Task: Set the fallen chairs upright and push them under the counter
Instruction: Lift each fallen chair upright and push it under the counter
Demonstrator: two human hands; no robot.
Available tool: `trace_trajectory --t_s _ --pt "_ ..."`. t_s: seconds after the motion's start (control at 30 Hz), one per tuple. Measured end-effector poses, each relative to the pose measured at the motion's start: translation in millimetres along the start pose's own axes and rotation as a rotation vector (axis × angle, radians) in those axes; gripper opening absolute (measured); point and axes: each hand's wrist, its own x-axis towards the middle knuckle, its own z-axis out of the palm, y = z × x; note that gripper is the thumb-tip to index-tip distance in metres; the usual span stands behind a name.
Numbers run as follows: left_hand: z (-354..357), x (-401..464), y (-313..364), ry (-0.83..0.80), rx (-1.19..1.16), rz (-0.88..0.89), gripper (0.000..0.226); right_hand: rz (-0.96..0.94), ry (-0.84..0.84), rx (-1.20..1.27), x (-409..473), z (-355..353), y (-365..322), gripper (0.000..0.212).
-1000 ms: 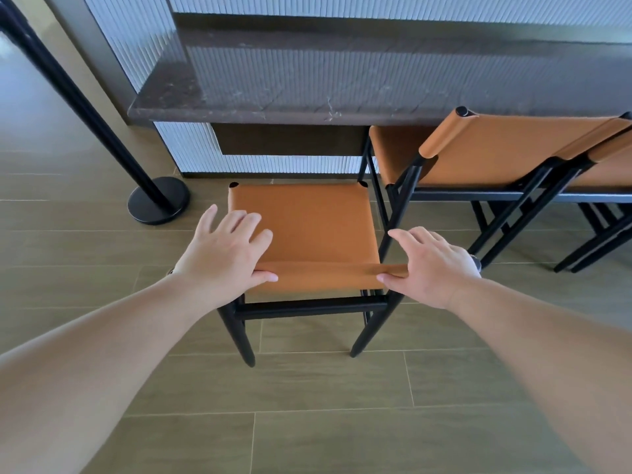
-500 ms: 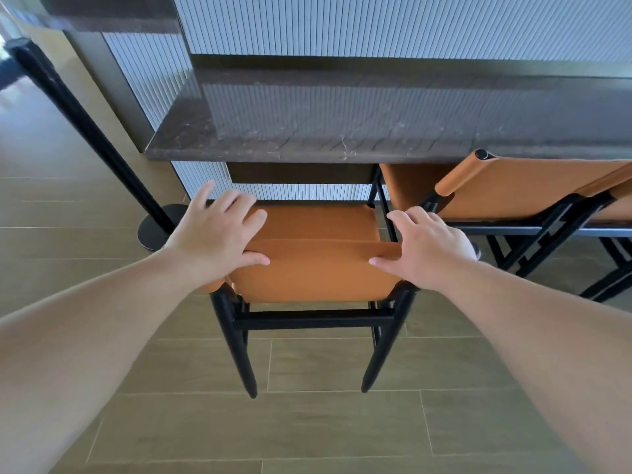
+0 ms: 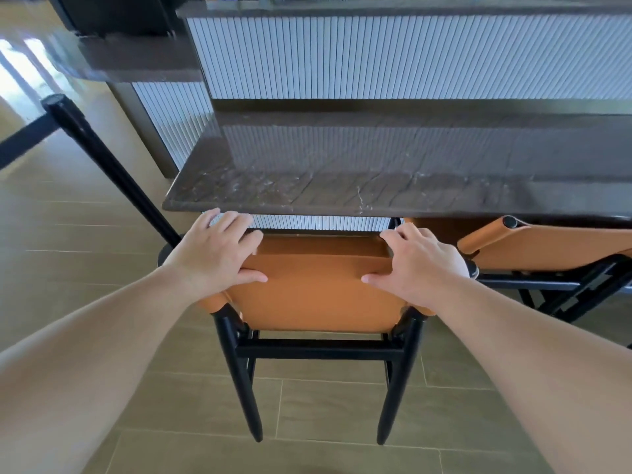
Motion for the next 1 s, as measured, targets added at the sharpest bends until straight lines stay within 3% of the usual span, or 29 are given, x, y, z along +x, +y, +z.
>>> trace_trajectory --t_s 0.5,1.0 --pt "-4 55 -36 -0.052 -0.052 -0.002 0.079 -0.033 -0.013 -0.012 59 -16 10 0.085" --pt "5 107 -98 -0.091 -0.035 0.09 0.089 0.128 -0.021 0.026 69 -13 -26 0.069"
